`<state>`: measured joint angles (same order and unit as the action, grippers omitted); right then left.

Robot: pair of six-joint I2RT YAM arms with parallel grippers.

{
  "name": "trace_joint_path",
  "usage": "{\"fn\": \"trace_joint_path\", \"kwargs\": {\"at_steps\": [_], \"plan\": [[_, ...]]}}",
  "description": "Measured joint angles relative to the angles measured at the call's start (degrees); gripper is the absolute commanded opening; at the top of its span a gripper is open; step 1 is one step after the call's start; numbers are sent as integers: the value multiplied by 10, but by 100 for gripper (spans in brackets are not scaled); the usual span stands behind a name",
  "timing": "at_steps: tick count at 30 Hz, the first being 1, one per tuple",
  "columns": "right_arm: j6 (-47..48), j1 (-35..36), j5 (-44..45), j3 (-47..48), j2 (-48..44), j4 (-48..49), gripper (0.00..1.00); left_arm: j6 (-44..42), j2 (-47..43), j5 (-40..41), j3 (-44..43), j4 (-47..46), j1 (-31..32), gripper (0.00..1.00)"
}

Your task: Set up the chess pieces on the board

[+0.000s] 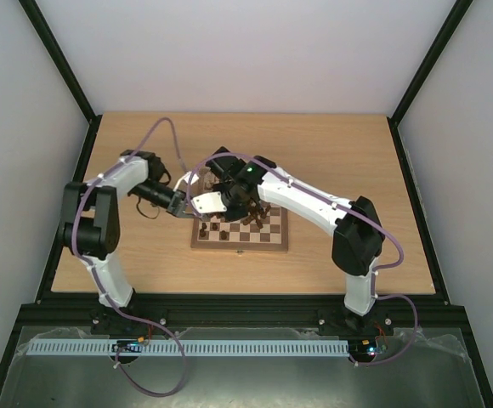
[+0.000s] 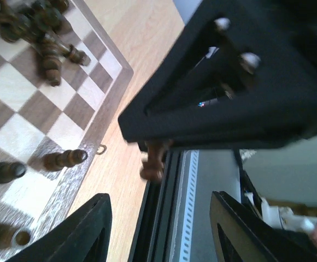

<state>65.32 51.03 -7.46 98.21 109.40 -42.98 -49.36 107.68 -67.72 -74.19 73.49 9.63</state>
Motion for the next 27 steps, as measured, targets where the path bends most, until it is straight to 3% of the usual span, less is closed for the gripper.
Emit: {"fn": "trace_joint_path", "kwargs": {"at_steps": [5,9,13,15,18,21,27], "plan": [[-117,-28,-53,14,-2,-1,9,-30,-80,-24,39,1,-73,54],[-261,-73,-148,52,-2,9,9,-4,-153,-46,42,-44,-85,57],[-400,-107,-235,56,-6,52,10,147,-231,-46,70,-234,-79,61],[-442,-114,-258,56,-6,68,10,265,-282,-29,123,-386,-78,62],[-482,-112,-280,56,-6,85,11,403,-318,-14,174,-532,-76,60],[-504,-109,-293,56,-6,91,11,487,-303,-12,176,-606,-69,56],[-517,-109,-303,50,-7,99,11,549,-271,-38,175,-645,-43,46]]}}
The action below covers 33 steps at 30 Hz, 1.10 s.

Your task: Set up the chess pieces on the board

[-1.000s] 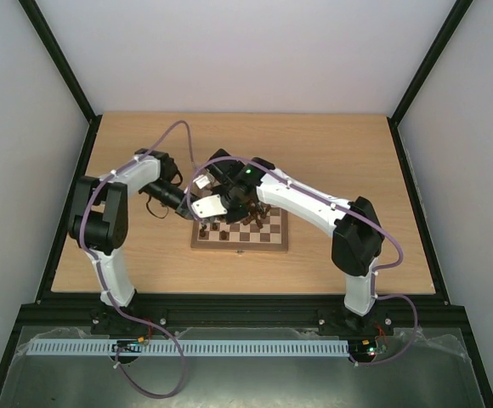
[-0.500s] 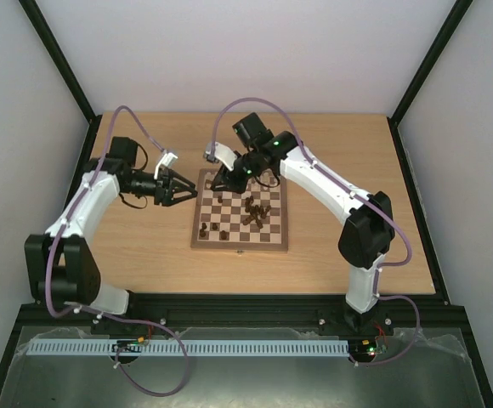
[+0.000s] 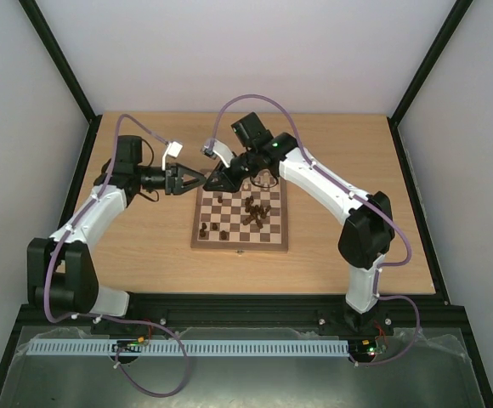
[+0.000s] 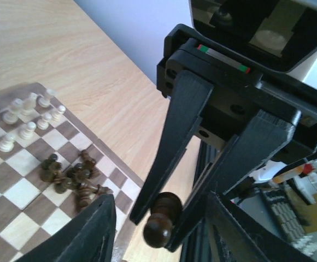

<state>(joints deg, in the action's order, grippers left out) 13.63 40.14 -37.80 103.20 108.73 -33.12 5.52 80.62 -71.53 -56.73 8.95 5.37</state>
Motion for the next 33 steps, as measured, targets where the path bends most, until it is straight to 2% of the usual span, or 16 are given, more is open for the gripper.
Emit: {"fn": "trace_joint_path", "kwargs": {"at_steps": [13,20,22,26,29,33], "plan": [[-1,-1,1,-8,0,0,12,-1,29,-43,-15,23,8,22],[0,0,5,-18,-2,1,16,-14,38,-31,-17,37,10,14],[1,0,13,-26,-8,4,19,-24,38,-22,-21,45,15,14],[5,0,31,-52,-30,8,38,-45,41,-2,-35,63,25,13],[10,-2,47,-78,-51,10,47,-68,49,20,-52,80,32,13],[15,-15,64,-138,-97,11,48,-139,61,65,-87,137,53,13]]}}
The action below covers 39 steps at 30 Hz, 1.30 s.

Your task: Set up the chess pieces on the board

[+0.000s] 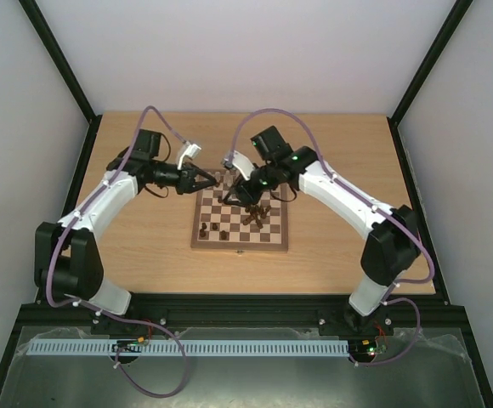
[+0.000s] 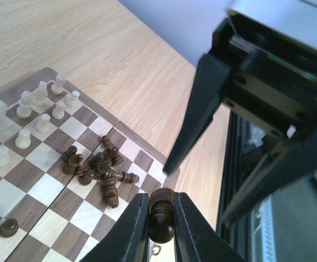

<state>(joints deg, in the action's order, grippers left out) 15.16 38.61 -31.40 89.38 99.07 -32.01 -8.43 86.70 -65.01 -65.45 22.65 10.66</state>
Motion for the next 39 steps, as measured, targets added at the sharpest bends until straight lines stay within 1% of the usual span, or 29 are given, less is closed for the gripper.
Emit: {"fn": "trace_joint_path", "kwargs": {"at_steps": [5,9,13,17,23,30,34,39], "plan": [[-15,-42,27,-97,-71,8,49,-122,3,82,-37,80,57,13],[-38,-65,83,-179,-121,23,50,-226,6,146,-59,136,95,13],[-58,-85,109,-215,-132,29,51,-325,16,210,-77,180,130,13],[-71,-108,123,-223,-132,37,52,-392,27,260,-78,205,156,13],[-77,-119,128,-224,-134,47,53,-438,58,308,-78,208,183,13],[-80,-118,121,-224,-142,49,55,-457,94,358,-78,205,193,13],[-81,-118,121,-224,-144,51,55,-462,99,387,-78,200,199,13],[-81,-118,121,-224,-144,52,55,-467,103,405,-78,195,212,13]]}}
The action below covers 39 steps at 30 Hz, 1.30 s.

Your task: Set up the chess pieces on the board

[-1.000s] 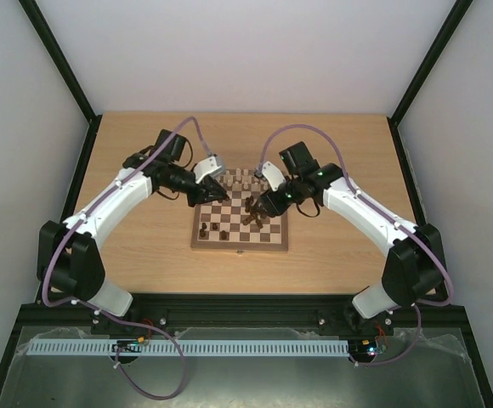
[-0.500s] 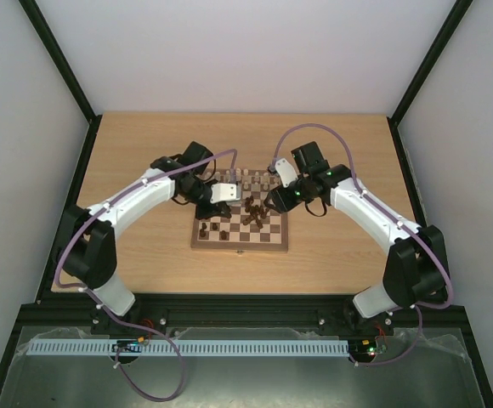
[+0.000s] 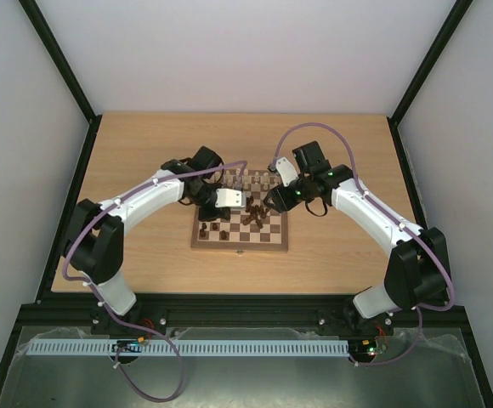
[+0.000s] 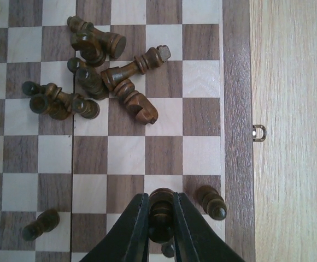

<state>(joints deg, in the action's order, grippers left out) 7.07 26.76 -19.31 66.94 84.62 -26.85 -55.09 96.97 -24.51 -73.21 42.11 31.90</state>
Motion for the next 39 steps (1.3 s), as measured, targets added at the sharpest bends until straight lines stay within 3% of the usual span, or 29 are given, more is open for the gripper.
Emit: {"fn": "trace_joint_path", "kwargs": {"at_steps": [39], "plan": [[3,0,0,-18,0,3,55,5,66,66,21,-16,28,15]]}}
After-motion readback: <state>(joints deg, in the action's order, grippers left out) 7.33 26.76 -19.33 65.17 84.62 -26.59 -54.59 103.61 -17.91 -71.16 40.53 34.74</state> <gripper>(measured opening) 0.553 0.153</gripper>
